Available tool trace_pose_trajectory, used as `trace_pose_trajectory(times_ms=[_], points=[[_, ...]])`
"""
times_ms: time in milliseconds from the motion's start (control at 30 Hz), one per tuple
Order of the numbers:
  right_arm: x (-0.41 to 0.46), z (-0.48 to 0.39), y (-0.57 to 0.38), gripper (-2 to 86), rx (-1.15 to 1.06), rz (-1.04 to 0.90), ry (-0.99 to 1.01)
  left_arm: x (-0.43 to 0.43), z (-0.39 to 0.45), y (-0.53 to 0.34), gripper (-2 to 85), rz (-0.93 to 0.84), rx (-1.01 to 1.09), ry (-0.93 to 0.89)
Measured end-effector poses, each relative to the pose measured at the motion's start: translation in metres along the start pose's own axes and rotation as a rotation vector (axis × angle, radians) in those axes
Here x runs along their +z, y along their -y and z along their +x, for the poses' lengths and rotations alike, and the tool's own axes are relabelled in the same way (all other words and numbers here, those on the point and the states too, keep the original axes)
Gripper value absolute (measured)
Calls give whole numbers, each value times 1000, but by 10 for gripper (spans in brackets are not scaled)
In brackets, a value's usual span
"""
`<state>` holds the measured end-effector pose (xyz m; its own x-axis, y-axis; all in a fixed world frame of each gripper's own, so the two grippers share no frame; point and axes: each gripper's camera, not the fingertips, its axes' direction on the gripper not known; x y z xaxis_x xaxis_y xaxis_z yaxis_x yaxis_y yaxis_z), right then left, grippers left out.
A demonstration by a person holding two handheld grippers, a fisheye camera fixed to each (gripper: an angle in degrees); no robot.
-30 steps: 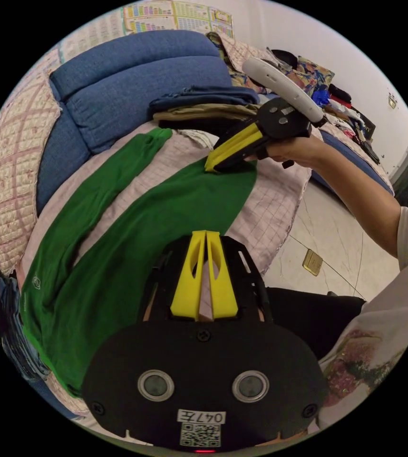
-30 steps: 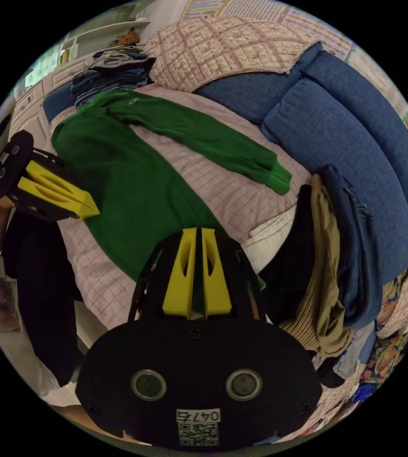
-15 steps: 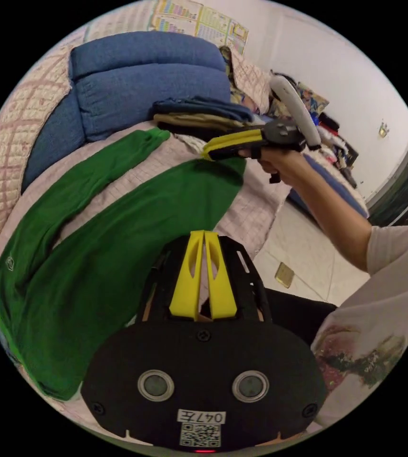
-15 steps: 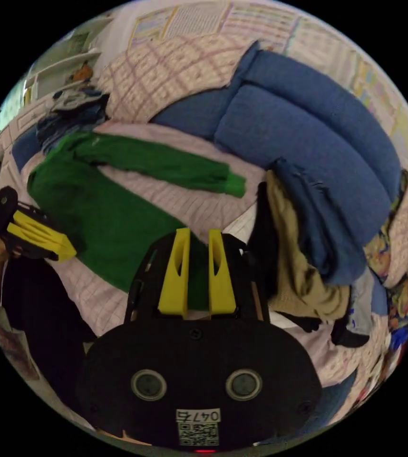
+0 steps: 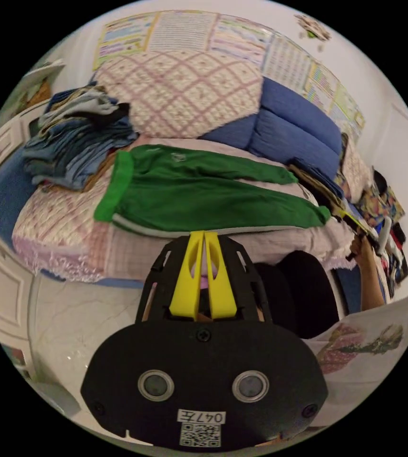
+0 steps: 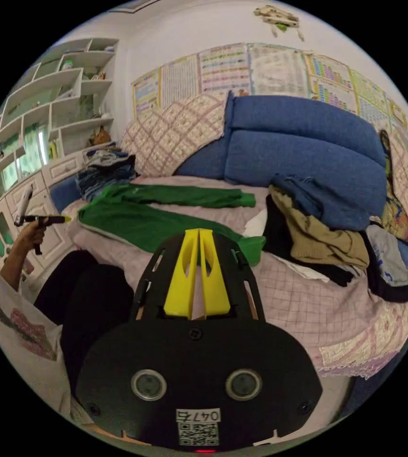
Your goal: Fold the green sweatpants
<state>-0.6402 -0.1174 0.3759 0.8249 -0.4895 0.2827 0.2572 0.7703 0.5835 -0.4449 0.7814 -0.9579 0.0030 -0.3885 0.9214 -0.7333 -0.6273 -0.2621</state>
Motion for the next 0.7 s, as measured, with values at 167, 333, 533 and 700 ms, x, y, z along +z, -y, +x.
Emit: trace_pose_trajectory(times_ms=[167,333,533,700], points=[[34,-16,13,-6,-85,-102,58,30,54,-13,-10,45,16,18],[60,-12,10,-6,-35,-149,134,75,136,-13,-10,36,87,36],[83,7,-5,-6,4,-175,137,163,160,-28,-10,-92,55,123],[89,34,-11,-6,49,-155,109,155,164,-57,-10,-58,-27,86]])
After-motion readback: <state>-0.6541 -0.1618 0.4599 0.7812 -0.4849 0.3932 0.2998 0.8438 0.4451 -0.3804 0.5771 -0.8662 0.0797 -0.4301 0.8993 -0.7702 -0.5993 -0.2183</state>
